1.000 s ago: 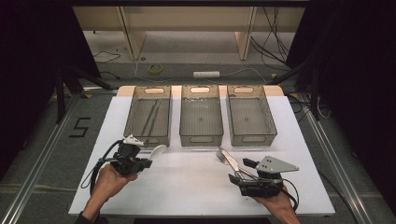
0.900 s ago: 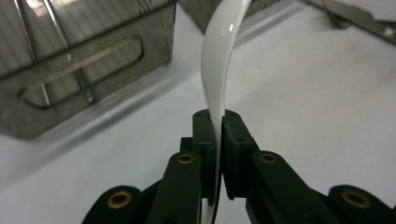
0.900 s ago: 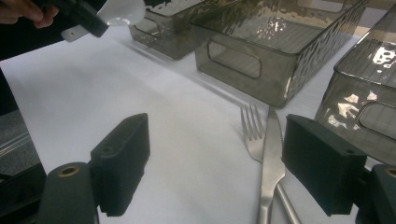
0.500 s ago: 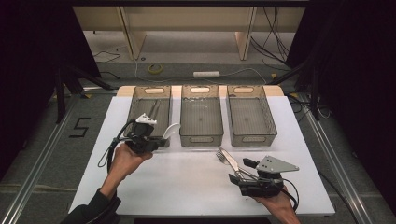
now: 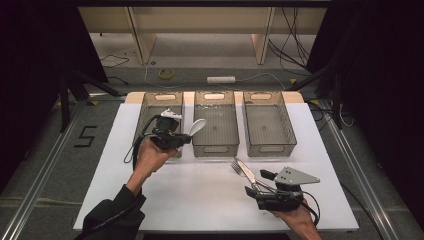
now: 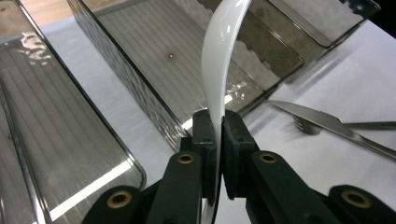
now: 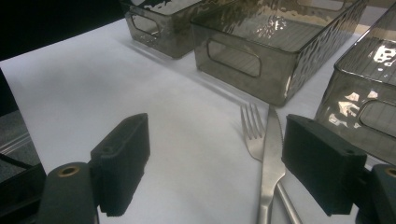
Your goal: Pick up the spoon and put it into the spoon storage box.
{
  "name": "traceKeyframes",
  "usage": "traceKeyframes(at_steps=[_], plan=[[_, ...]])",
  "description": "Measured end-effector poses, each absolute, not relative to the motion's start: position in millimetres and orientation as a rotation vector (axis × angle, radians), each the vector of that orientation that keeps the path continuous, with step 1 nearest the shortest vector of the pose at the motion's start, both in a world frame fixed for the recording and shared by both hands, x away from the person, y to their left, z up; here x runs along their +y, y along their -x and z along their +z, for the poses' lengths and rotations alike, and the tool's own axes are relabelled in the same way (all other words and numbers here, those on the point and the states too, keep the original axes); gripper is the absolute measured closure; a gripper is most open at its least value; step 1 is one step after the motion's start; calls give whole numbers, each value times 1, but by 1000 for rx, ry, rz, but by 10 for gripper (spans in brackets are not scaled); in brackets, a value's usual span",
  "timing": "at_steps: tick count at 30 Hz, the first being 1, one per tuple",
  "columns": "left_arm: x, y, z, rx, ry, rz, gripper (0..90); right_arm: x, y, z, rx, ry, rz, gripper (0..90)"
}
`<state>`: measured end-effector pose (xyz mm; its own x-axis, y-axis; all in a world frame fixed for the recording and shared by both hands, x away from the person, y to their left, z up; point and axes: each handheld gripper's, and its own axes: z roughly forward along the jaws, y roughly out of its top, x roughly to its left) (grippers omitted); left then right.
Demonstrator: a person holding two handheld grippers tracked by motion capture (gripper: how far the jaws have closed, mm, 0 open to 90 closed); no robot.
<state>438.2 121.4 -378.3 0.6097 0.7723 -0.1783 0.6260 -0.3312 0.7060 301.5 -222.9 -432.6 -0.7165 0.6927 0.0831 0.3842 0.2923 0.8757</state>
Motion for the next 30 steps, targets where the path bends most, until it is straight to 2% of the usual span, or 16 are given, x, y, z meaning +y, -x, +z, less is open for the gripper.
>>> traceKeyframes(at_steps=[23,30], plan=[[98,-492,-375,1158,-2027,249,850,-223,-302,-433,2255,-977,1398,243],[97,-509,-381,1194,-1983,204,850,-224,-302,-433,2260,-981,1398,243]])
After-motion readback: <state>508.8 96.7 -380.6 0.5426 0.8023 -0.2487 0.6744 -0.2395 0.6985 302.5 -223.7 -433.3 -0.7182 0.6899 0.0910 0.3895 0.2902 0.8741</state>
